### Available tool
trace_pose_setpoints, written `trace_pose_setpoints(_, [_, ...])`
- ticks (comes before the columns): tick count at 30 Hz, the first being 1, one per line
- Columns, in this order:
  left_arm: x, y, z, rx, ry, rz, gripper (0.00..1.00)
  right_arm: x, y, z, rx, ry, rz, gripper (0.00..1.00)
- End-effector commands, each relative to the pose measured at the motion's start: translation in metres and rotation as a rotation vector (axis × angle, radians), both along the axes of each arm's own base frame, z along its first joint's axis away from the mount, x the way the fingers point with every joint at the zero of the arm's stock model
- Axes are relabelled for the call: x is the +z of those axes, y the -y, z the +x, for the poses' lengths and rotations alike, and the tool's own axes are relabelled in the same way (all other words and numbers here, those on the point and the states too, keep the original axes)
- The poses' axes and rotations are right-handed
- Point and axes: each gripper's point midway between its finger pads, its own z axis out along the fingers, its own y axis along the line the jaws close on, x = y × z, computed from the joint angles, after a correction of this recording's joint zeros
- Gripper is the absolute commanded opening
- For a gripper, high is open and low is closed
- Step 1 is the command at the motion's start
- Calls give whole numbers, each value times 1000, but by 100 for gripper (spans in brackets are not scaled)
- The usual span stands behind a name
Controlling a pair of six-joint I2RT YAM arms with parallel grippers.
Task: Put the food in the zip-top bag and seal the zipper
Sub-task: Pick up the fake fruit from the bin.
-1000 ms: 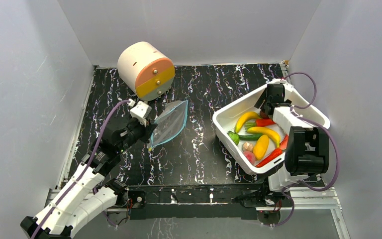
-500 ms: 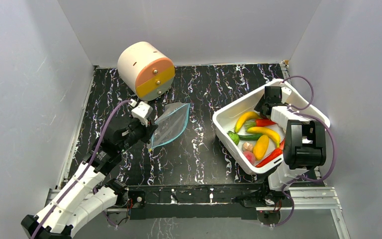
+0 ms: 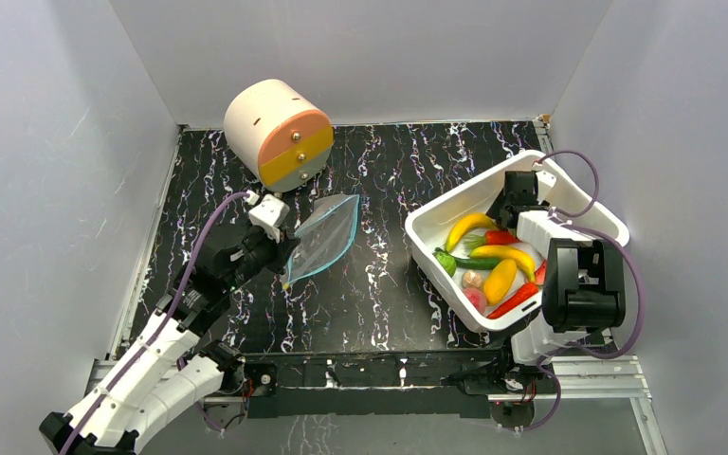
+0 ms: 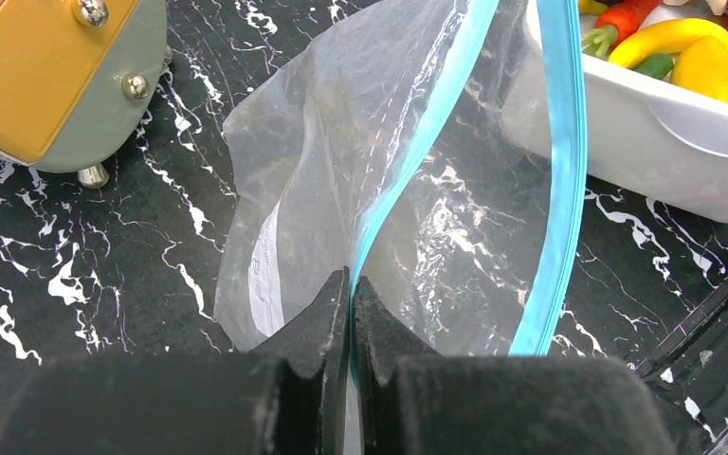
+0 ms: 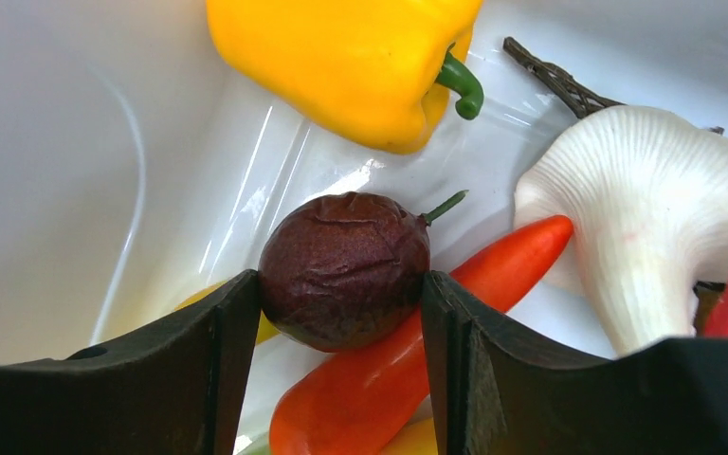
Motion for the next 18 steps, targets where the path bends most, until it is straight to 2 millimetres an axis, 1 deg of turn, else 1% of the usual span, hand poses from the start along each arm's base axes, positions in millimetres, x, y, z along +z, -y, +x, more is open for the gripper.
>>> trace_pose_setpoints(1, [9, -1, 0, -1, 44, -21, 0, 36, -5, 4, 33, 93, -29, 48])
trace_pose_setpoints(5, [8, -5, 1, 7, 54, 1, 0, 58, -14, 2, 68, 134, -7, 47])
trace_pose_setpoints(8, [9, -10, 1, 33, 68, 6, 0, 77, -25, -1, 109, 164, -7, 47])
trace_pose_setpoints(9, [10, -11, 1, 36, 74, 5, 0, 87, -27, -3, 114, 185, -17, 46])
trace_pose_setpoints(10, [11, -12, 2, 40, 81, 5, 0, 95, -34, -6, 131, 197, -25, 46])
trace_pose_setpoints(14, [10, -13, 3, 42, 84, 17, 0, 120, -44, -21, 160, 241, -11, 44])
trace_pose_setpoints(18, [7, -12, 3, 37, 76, 21, 0, 156, -54, -33, 207, 303, 8, 43])
